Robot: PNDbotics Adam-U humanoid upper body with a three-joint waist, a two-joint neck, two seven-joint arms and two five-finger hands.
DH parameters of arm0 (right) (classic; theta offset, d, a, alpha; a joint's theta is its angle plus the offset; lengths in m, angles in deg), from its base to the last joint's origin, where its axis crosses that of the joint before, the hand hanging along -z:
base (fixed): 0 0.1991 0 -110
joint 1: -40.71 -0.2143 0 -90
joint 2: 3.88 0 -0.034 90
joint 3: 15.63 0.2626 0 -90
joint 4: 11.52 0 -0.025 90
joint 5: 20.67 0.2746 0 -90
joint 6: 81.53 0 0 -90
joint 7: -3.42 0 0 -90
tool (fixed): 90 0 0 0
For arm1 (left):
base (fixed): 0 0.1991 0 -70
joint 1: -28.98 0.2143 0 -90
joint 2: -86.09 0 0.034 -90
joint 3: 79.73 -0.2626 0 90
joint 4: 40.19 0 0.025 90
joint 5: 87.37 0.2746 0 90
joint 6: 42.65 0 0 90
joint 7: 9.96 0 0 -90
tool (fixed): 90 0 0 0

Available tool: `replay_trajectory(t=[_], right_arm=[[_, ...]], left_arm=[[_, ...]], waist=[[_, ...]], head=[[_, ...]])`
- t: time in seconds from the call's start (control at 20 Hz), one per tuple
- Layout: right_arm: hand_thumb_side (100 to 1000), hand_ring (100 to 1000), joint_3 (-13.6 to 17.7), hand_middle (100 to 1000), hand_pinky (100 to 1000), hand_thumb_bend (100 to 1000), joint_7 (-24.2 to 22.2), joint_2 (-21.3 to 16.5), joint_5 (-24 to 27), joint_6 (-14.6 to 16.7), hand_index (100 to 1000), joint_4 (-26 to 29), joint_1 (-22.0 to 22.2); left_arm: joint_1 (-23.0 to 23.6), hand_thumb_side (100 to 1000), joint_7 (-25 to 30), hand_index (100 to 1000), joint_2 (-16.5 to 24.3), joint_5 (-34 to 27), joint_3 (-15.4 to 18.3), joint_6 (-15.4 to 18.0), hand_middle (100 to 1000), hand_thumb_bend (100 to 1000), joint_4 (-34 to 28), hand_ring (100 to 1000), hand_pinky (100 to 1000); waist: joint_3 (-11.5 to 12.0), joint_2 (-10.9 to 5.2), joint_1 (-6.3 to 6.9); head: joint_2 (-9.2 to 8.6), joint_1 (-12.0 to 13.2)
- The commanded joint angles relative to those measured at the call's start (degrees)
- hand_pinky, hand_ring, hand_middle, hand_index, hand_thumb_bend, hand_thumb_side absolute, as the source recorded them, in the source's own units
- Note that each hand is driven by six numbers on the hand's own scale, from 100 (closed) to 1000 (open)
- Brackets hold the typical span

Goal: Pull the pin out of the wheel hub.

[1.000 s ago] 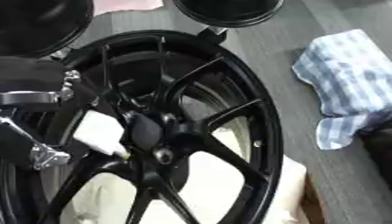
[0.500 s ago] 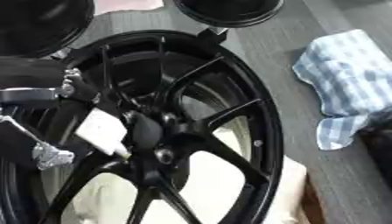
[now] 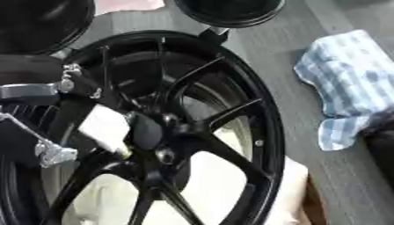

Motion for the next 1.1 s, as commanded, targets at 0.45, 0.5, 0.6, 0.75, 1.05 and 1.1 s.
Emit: replay_trajectory(t=[0.45, 0.5, 0.6, 0.75, 1.05, 1.1], right_arm=[[456, 695, 0.9, 648, 862, 100, 0.2, -1.1, 1.0, 0.0, 565, 1.0, 0.2], [455, 695, 0.9, 648, 862, 100, 0.2, -1.1, 1.0, 0.1, 565, 1.0, 0.3], [455, 695, 1.1, 648, 862, 100, 0.2, -1.2, 1.2, 0.3, 565, 1.0, 0.4], [454, 695, 1.4, 648, 862, 100, 0.4, -1.2, 1.4, 0.8, 565, 1.0, 0.8], [456, 694, 2.3, 648, 862, 100, 1.1, -1.0, 1.4, 1.4, 565, 1.0, 1.8], [454, 694, 2.4, 648, 862, 100, 1.3, -0.9, 1.3, 1.4, 565, 1.0, 2.0]], left_arm=[[-1.8, 244, -5.4, 367, 2.4, -11.2, 5.3, -1.7, 335, 100, -0.5, 481, 830], [-1.6, 244, -6.1, 367, 2.8, -12.5, 6.0, -1.8, 333, 100, -0.5, 479, 830], [-0.8, 245, -7.5, 366, 4.0, -15.4, 8.1, -1.7, 328, 100, -0.5, 473, 831], [1.6, 247, -10.7, 364, 6.8, -20.3, 12.8, -1.4, 323, 100, -0.5, 468, 832], [12.3, 251, -19.1, 364, 13.2, -26.8, 23.0, -1.0, 319, 100, -0.5, 465, 831], [14.6, 252, -20.6, 364, 13.9, -27.4, 24.6, -1.1, 317, 100, -0.5, 463, 831]], waist=[[0.0, -1.89, -0.46], [0.0, -1.94, -0.52], [0.2, -2.04, -0.65], [0.9, -2.26, -0.83], [3.4, -2.85, -1.33], [3.9, -2.94, -1.47]], head=[[-0.98, 0.0], [-0.94, -0.1], [-0.81, -0.2], [-0.39, -0.7], [0.61, -2.3], [0.74, -2.5]])
